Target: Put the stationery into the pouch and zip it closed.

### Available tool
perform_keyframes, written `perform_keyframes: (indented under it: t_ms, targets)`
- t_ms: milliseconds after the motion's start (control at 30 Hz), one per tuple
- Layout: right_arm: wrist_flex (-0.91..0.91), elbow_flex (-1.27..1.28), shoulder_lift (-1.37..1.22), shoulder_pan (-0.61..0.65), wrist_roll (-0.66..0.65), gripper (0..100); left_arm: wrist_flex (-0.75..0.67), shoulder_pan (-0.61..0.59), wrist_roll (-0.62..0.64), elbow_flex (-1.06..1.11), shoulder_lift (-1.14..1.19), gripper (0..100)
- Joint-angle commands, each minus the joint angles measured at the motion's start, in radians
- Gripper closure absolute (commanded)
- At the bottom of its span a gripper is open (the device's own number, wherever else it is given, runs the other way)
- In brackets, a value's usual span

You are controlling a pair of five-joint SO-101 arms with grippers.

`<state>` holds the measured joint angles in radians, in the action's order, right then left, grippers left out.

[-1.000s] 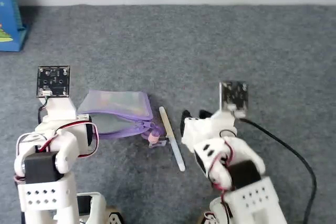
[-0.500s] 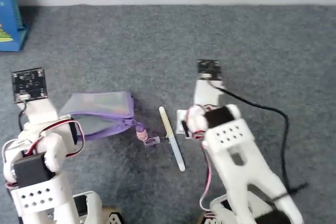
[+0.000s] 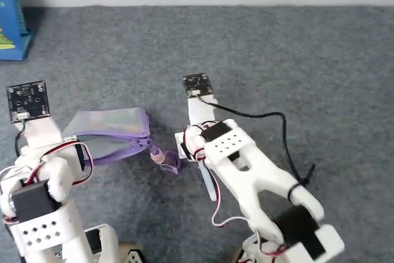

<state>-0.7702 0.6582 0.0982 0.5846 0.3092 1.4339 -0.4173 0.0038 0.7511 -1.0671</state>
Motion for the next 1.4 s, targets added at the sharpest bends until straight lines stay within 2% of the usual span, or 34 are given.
perform_keyframes:
  t_ms: [0,267,400,500,567,767,833,900,1067,1367]
  targets:
    - [0.071,-0.054,-0.041,0.01,-0.031,85.0,-0.015,-0.003,-0.018,-0.018,0.003,99]
    - [0.151,-0.112,-0.173,-0.056,-0.032,85.2,-0.015,-0.003,-0.018,-0.016,0.003,99]
    - [0.067,-0.204,-0.272,-0.082,-0.034,87.5,-0.014,-0.002,-0.018,-0.016,0.003,99]
    - [0.01,-0.255,-0.326,-0.084,-0.032,99.7,-0.012,-0.002,-0.018,-0.016,0.003,99]
    - [-0.025,-0.258,-0.323,-0.084,-0.031,97.0,-0.012,-0.002,-0.015,-0.016,0.005,99]
    - [-0.128,-0.258,-0.225,-0.085,-0.031,99.1,-0.009,0.0,-0.014,-0.016,0.006,99]
    - [-0.174,-0.245,-0.168,-0.094,-0.031,99.1,-0.008,0.023,-0.014,-0.012,0.008,99]
    - [-0.196,-0.199,-0.093,-0.107,-0.031,99.1,-0.008,0.095,-0.014,0.012,0.003,99]
    - [-0.196,0.015,0.18,-0.168,-0.063,99.1,-0.02,0.226,-0.012,0.019,0.006,99]
    - [-0.206,0.328,0.905,-0.248,-0.095,99.1,-0.066,0.334,0.06,0.018,0.008,99]
